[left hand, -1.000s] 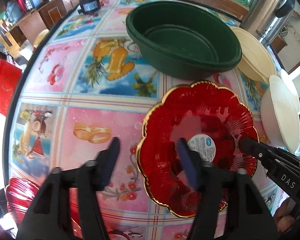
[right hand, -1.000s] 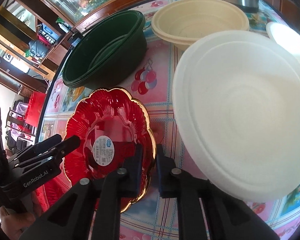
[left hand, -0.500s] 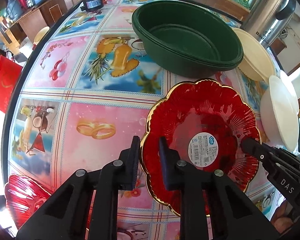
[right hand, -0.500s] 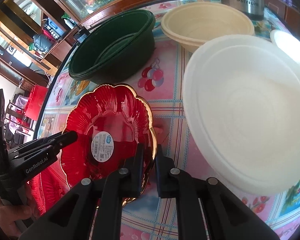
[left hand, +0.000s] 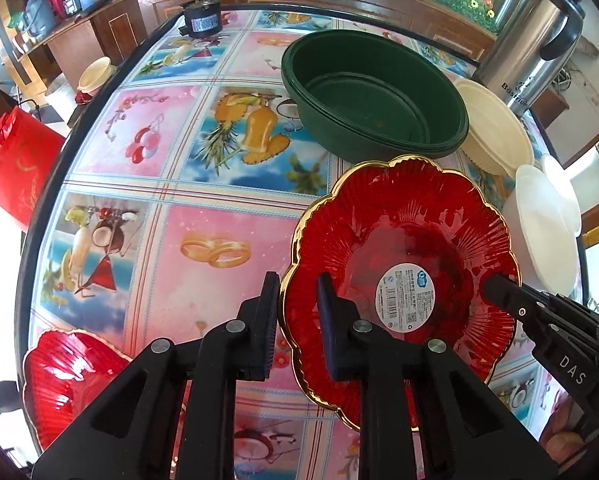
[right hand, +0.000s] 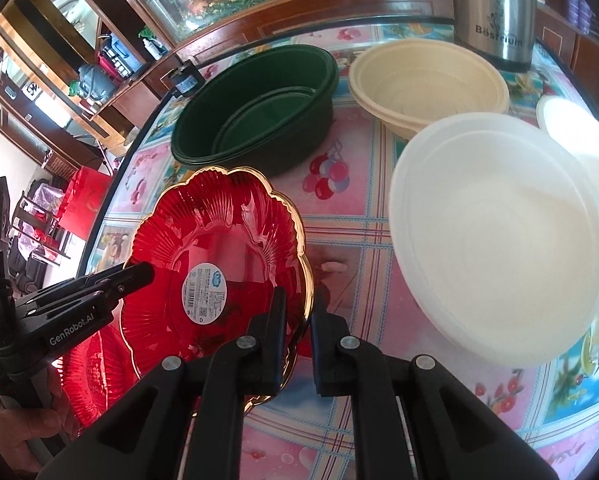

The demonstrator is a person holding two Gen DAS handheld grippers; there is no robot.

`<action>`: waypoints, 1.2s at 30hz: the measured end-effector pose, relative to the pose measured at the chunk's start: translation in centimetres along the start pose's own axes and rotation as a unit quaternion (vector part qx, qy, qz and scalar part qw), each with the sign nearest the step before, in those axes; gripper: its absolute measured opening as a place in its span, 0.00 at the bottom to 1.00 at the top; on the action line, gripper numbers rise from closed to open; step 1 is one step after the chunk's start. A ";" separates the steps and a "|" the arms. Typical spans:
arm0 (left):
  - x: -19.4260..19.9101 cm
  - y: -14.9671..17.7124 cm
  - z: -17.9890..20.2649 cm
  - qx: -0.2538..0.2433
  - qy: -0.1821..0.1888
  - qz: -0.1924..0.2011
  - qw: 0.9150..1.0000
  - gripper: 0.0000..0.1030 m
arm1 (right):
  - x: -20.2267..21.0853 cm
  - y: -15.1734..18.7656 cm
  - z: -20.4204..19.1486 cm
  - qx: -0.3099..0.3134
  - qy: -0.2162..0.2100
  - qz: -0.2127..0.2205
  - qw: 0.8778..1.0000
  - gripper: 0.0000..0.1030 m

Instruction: Organize plates and bowls

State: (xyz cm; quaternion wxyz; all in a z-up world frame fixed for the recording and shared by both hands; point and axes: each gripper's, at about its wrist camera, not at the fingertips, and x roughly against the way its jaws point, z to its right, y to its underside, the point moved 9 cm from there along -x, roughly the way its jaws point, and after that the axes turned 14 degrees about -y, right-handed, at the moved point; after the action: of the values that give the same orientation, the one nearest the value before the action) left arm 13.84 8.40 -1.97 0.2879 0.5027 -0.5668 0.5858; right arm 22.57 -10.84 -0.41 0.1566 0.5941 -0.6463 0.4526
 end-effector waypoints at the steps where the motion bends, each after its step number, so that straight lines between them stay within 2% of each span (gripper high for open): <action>1: 0.2 0.1 -0.2 0.002 0.000 0.001 1.000 0.17 | 0.1 0.0 -0.1 0.001 0.000 0.000 1.000 0.09; 9: 2.5 1.0 -2.2 0.021 -0.004 0.011 1.000 0.18 | 0.5 0.1 -2.3 0.021 -0.009 -0.003 1.000 0.08; 17: 4.5 2.8 -6.8 0.055 -0.023 0.019 0.998 0.18 | -0.3 0.4 -6.0 0.053 -0.030 -0.015 0.998 0.09; 27: 4.8 6.7 -14.1 0.105 -0.053 0.005 0.993 0.18 | -3.9 2.1 -11.7 0.101 -0.059 -0.053 0.992 0.09; 36: 3.5 9.8 -18.2 0.130 -0.069 -0.017 0.989 0.18 | -7.8 4.2 -15.6 0.135 -0.069 -0.093 0.984 0.09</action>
State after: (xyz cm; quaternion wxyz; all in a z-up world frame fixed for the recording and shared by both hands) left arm -1.00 23.09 0.28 0.1903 0.5845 -0.4953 0.6138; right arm 15.37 5.60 0.61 0.0713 0.6973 -0.5302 0.4770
